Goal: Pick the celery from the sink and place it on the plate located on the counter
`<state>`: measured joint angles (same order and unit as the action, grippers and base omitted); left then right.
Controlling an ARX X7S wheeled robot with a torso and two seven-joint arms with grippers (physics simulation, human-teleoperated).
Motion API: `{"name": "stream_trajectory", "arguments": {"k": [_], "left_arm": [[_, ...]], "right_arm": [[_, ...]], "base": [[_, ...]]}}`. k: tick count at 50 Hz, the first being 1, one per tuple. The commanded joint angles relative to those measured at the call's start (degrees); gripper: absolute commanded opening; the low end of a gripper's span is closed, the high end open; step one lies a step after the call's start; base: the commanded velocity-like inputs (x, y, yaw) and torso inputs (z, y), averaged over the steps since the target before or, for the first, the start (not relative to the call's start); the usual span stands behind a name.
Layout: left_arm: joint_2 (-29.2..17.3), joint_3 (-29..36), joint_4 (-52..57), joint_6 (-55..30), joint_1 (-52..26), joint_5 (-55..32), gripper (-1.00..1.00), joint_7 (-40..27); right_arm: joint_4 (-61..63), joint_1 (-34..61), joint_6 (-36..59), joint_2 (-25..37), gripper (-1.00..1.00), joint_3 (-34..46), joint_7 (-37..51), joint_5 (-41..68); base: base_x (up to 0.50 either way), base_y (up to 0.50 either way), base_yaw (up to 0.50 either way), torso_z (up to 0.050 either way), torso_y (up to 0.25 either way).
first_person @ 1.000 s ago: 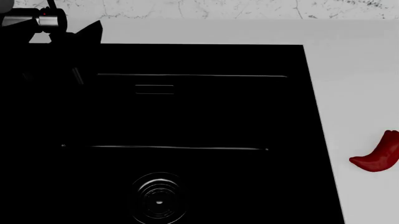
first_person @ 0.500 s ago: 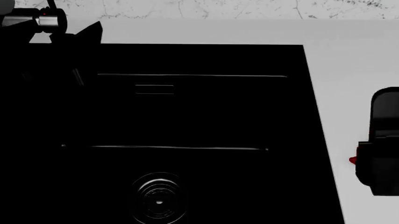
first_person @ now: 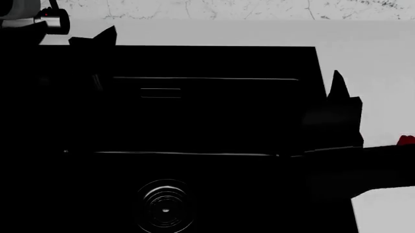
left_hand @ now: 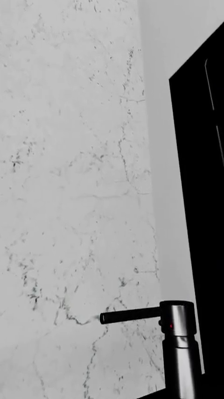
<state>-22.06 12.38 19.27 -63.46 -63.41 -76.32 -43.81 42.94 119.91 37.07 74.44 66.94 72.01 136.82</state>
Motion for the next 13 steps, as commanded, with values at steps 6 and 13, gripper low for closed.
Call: {"name": "stream_trajectory", "arguments": {"k": [6,13], "left_arm": [[1.39,3.56,-1.02,0.12,-0.84,4.33,1.00,0.37],[1.39,4.05,-0.86,0.21,-0.89,4.74,1.00,-0.14]], "right_arm": [[2.17,-9.77,-8.46,-3.78,1.00,-0.63,-13.29,-14.40],[0.30,-11.64,-8.74,-6.86,1.00,-0.07,-17.03,-16.77]], "base": [[0.00,0.00,0.00,0.000,0.000],[0.00,0.00,0.00,0.000,0.000]]}}
